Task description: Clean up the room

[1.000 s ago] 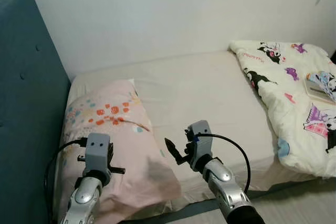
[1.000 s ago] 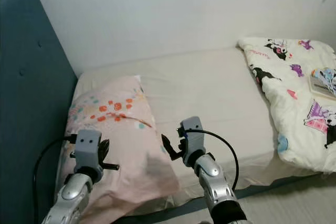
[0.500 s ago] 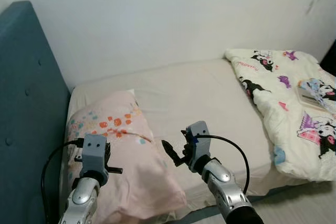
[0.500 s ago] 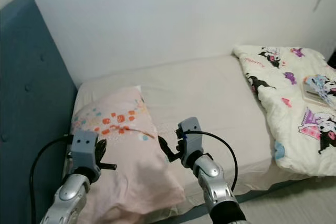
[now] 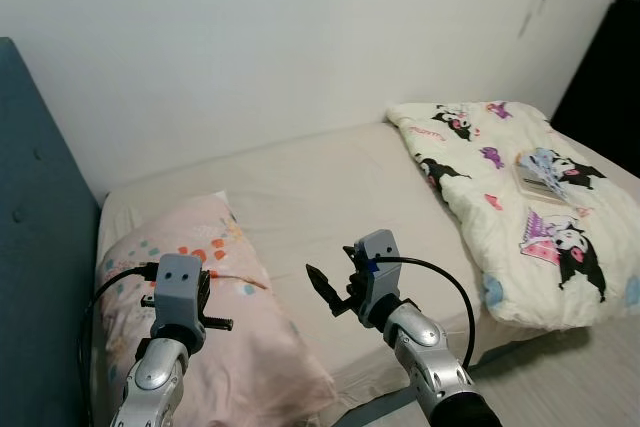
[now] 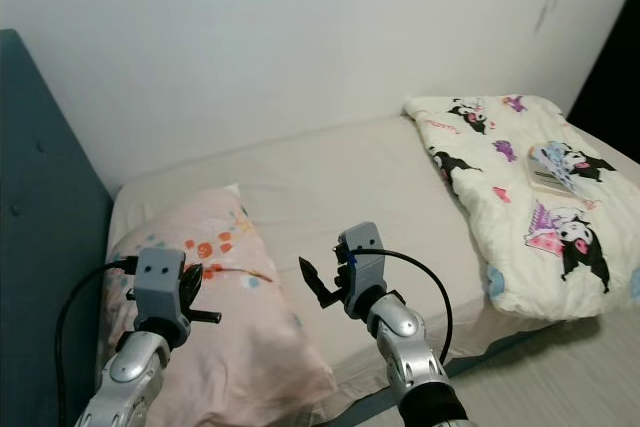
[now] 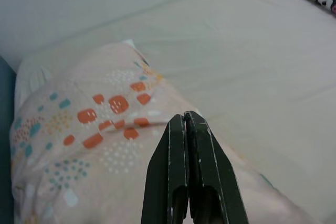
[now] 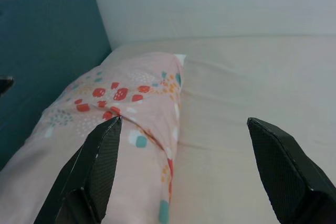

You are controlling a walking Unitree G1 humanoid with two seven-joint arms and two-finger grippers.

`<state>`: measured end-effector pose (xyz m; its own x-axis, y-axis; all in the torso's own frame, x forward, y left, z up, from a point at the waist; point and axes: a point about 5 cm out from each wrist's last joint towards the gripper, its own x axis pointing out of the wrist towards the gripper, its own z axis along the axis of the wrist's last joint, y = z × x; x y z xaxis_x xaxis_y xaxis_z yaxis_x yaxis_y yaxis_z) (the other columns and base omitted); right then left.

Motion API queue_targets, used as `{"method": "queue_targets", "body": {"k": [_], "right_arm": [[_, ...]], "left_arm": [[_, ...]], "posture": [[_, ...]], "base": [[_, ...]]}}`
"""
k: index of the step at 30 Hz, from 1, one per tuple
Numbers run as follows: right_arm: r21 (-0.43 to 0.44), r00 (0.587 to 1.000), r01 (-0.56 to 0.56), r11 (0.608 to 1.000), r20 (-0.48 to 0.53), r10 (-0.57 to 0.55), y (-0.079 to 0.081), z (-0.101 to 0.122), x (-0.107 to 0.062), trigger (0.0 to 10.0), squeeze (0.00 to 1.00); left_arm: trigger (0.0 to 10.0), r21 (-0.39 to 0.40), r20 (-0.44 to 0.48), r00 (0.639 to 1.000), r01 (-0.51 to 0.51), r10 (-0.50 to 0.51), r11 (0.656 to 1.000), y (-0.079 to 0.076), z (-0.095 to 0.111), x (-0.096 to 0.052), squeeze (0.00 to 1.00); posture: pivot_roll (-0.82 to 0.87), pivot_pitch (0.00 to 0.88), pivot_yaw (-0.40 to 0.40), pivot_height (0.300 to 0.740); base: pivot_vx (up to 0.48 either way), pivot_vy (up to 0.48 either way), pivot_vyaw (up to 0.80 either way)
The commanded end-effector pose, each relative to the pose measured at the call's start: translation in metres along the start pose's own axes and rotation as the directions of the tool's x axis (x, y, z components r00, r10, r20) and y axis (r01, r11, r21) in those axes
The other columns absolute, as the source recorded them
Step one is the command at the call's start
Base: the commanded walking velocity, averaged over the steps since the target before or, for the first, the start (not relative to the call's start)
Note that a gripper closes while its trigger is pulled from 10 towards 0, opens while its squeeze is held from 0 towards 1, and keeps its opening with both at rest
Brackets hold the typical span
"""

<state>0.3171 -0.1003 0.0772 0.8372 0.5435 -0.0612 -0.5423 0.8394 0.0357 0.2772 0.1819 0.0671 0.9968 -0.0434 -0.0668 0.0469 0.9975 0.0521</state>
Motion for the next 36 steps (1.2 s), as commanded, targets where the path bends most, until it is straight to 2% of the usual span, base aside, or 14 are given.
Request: {"method": "queue_targets", "body": {"k": [1,3,4,5,6,8,12,14,19,22,27,31,33,36], "right_arm": [[0.013,0.999,0.015,1.000,-0.040,-0.014,0.001,-0.008,0.000,10.0,0.00],[-0.046,0.974,0.012,0.999,-0.225,-0.023,0.003,-0.034,-0.002,10.0,0.00],[-0.046,0.974,0.012,0.999,-0.225,-0.023,0.003,-0.034,-0.002,10.0,0.00],[-0.068,0.949,0.047,0.997,-0.309,-0.065,0.000,-0.049,-0.007,10.0,0.00],[-0.081,0.931,0.070,0.994,-0.354,-0.094,-0.002,-0.058,-0.012,10.0,0.00],[-0.045,0.901,0.138,0.989,-0.408,-0.145,-0.005,-0.071,-0.020,10.0,0.00],[-0.012,0.896,0.210,0.978,-0.398,-0.197,-0.009,-0.073,-0.024,10.0,0.00],[-0.015,0.891,0.240,0.971,-0.393,-0.226,-0.011,-0.074,-0.026,10.0,0.00],[-0.061,0.860,0.268,0.961,-0.434,-0.267,-0.014,-0.082,-0.032,10.0,0.00],[-0.093,0.846,0.284,0.954,-0.445,-0.295,-0.015,-0.085,-0.034,10.0,0.00],[-0.065,0.862,0.287,0.956,-0.418,-0.288,-0.015,-0.082,-0.033,10.0,0.00],[-0.080,0.882,0.250,0.965,-0.393,-0.261,-0.014,-0.079,-0.030,10.0,0.00],[-0.113,0.887,0.232,0.966,-0.384,-0.258,-0.015,-0.077,-0.029,10.0,0.00],[-0.107,0.893,0.215,0.971,-0.380,-0.240,-0.013,-0.077,-0.028,10.0,0.00]], "left_arm": [[10.0,-0.032,-0.085,0.996,-0.024,0.021,0.999,0.006,-0.016,-0.005,0.00],[10.0,-0.050,-0.233,0.971,-0.074,0.060,0.996,0.010,-0.041,-0.007,0.00],[10.0,-0.050,-0.233,0.971,-0.074,0.060,0.996,0.010,-0.041,-0.007,0.00],[10.0,-0.072,-0.331,0.943,-0.061,0.034,0.996,0.008,-0.058,-0.011,0.00],[10.0,-0.088,-0.387,0.922,-0.049,0.011,0.995,0.006,-0.068,-0.015,0.00],[10.0,-0.052,-0.359,0.932,0.029,-0.046,0.998,0.000,-0.070,-0.018,0.00],[10.0,-0.073,-0.362,0.932,-0.015,-0.012,0.997,-0.002,-0.077,-0.021,0.00],[10.0,-0.076,-0.391,0.920,-0.068,0.033,0.995,-0.001,-0.083,-0.023,0.00],[10.0,-0.101,-0.394,0.919,-0.049,0.005,0.994,-0.007,-0.089,-0.027,0.00],[10.0,-0.087,-0.397,0.917,-0.006,-0.029,0.996,-0.009,-0.095,-0.033,0.00],[10.0,-0.083,-0.379,0.925,-0.002,-0.030,0.997,-0.008,-0.094,-0.034,0.00],[10.0,-0.094,-0.363,0.932,-0.020,-0.015,0.995,-0.006,-0.092,-0.032,0.00],[10.0,-0.099,-0.344,0.939,-0.026,-0.009,0.995,-0.006,-0.089,-0.030,0.00],[10.0,-0.103,-0.331,0.944,-0.023,-0.013,0.994,-0.008,-0.087,-0.028,0.00]], "posture": [[0.02,0.056,-0.027,0.740],[0.02,0.048,-0.026,0.740],[0.02,0.048,-0.026,0.740],[0.01,0.045,-0.026,0.740],[0.01,0.045,-0.026,0.740],[0.02,0.040,-0.023,0.740],[0.03,0.033,-0.025,0.740],[0.03,0.032,-0.023,0.740],[0.02,0.022,-0.014,0.740],[0.02,0.016,-0.010,0.740],[0.02,0.014,-0.009,0.740],[0.02,0.012,-0.010,0.740],[0.02,0.008,-0.010,0.740],[0.02,0.007,-0.007,0.740]], "base": [[0.000,0.000,0.00],[0.000,0.000,0.00],[0.000,0.000,0.00],[0.000,0.000,0.00],[0.000,0.000,0.00],[0.000,0.000,0.00],[0.000,0.000,0.00],[0.000,0.000,0.00],[0.000,0.000,0.00],[0.000,0.000,0.00],[0.000,0.000,0.00],[0.000,0.000,0.00],[0.000,0.000,0.69],[0.000,0.000,0.80]]}}
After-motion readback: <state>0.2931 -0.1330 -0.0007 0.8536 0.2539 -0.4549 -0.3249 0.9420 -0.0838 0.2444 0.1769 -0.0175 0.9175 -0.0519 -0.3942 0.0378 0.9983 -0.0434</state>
